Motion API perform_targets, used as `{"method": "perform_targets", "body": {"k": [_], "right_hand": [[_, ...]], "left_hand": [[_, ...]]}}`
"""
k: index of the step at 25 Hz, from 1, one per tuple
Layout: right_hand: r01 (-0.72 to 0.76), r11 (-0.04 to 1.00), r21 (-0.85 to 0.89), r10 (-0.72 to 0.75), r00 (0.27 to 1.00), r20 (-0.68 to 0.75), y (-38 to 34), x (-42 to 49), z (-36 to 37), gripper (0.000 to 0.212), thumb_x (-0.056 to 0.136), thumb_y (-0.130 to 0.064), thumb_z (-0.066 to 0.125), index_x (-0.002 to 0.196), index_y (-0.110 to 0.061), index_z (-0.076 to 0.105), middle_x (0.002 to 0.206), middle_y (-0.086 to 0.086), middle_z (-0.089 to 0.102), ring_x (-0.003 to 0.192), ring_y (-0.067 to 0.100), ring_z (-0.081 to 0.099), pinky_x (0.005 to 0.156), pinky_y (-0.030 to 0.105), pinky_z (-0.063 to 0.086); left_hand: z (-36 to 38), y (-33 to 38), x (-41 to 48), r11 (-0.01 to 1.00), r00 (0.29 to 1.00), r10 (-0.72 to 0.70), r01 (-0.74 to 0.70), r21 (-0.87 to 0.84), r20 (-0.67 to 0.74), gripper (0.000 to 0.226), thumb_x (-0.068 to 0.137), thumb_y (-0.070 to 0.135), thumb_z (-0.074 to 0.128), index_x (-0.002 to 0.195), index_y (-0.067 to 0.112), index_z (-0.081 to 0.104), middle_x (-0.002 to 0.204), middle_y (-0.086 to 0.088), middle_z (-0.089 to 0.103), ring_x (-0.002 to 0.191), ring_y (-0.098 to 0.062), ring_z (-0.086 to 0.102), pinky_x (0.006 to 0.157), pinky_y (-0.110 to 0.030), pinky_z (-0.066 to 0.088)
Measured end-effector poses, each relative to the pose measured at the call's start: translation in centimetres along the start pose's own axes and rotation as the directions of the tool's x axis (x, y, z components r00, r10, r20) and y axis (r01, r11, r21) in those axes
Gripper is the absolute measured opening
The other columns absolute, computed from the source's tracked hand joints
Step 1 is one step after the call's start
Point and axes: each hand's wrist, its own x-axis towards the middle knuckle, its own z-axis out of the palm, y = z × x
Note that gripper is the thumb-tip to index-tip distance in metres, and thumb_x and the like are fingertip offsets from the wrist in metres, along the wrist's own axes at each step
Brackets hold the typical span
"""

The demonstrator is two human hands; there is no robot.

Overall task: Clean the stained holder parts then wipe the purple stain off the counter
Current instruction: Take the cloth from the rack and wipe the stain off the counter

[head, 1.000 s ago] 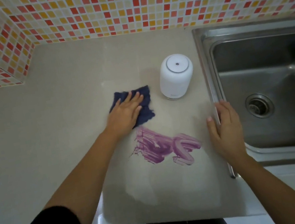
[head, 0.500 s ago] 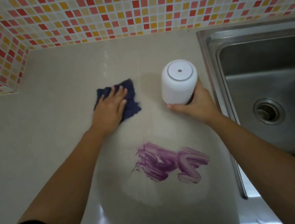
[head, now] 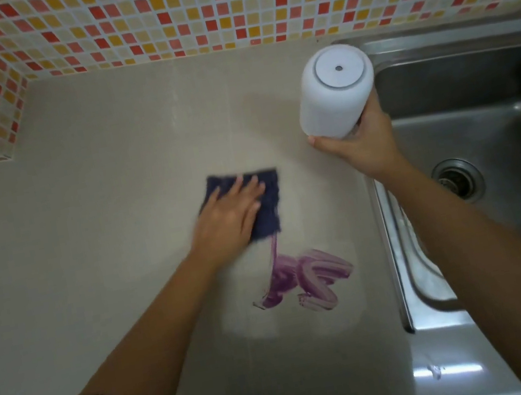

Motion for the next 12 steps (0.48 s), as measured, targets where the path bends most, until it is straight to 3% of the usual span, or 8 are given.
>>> {"method": "perform_targets", "body": {"k": [3, 4, 7, 9, 12], "right_hand": [[0.02, 0.999, -0.039, -0.023, 0.997, -0.072, -0.4, 0.3, -1.0, 0.094, 0.062, -0.025, 0.086, 0.138, -0.018, 0.031, 0.122, -0.012, 0.049, 0.11, -0.004, 0.046, 0.088, 0.004, 0.04], [0.023, 0.999, -0.049, -0.028, 0.996, -0.085, -0.7, 0.5, -1.4, 0.093, 0.062, -0.026, 0.085, 0.137, -0.017, 0.031, 0.121, -0.013, 0.049, 0.109, -0.004, 0.046, 0.084, 0.001, 0.039], [0.033, 0.998, -0.053, -0.039, 0.994, -0.107, -1.1, 1.1, -2.6, 0.092, 0.062, -0.025, 0.085, 0.136, -0.016, 0.032, 0.118, -0.013, 0.05, 0.107, -0.001, 0.047, 0.079, -0.002, 0.038], [0.028, 0.998, -0.052, -0.034, 0.993, -0.11, -1.1, 1.1, -3.3, 0.092, 0.062, -0.024, 0.085, 0.136, -0.016, 0.031, 0.116, -0.014, 0.049, 0.106, -0.001, 0.047, 0.077, -0.002, 0.038], [0.03, 0.999, -0.044, -0.034, 0.994, -0.101, -0.7, 0.9, -3.7, 0.096, 0.061, -0.026, 0.086, 0.139, -0.019, 0.029, 0.119, -0.015, 0.049, 0.109, -0.001, 0.047, 0.081, -0.001, 0.039]], "left_hand": [[0.6, 0.4, 8.7, 0.989, 0.989, -0.13, 0.134, -0.06, 0.066, 0.043, 0.099, 0.031, 0.029, 0.135, 0.016, 0.046, 0.145, -0.005, 0.044, 0.138, -0.023, 0.033, 0.11, -0.046, 0.029], [1.1, 1.5, 9.3, 0.992, 0.991, -0.092, 0.1, -0.075, 0.096, 0.042, 0.1, 0.029, 0.031, 0.136, 0.015, 0.045, 0.146, -0.004, 0.041, 0.14, -0.023, 0.03, 0.111, -0.045, 0.025], [1.0, 3.1, 3.0, 0.976, 0.967, 0.21, -0.198, -0.094, 0.146, 0.046, 0.099, 0.035, 0.027, 0.132, 0.014, 0.051, 0.141, -0.004, 0.048, 0.136, -0.022, 0.036, 0.109, -0.04, 0.026], [-0.2, 0.1, -2.5, 0.959, 0.952, 0.278, -0.267, -0.097, 0.129, 0.048, 0.1, 0.038, 0.024, 0.13, 0.015, 0.053, 0.137, -0.001, 0.052, 0.133, -0.015, 0.037, 0.108, -0.037, 0.029], [-2.5, -5.9, -2.0, 0.994, 0.996, 0.083, -0.08, -0.08, 0.028, 0.055, 0.099, 0.044, 0.023, 0.126, 0.01, 0.056, 0.132, -0.008, 0.056, 0.13, -0.021, 0.043, 0.106, -0.034, 0.028]]}}
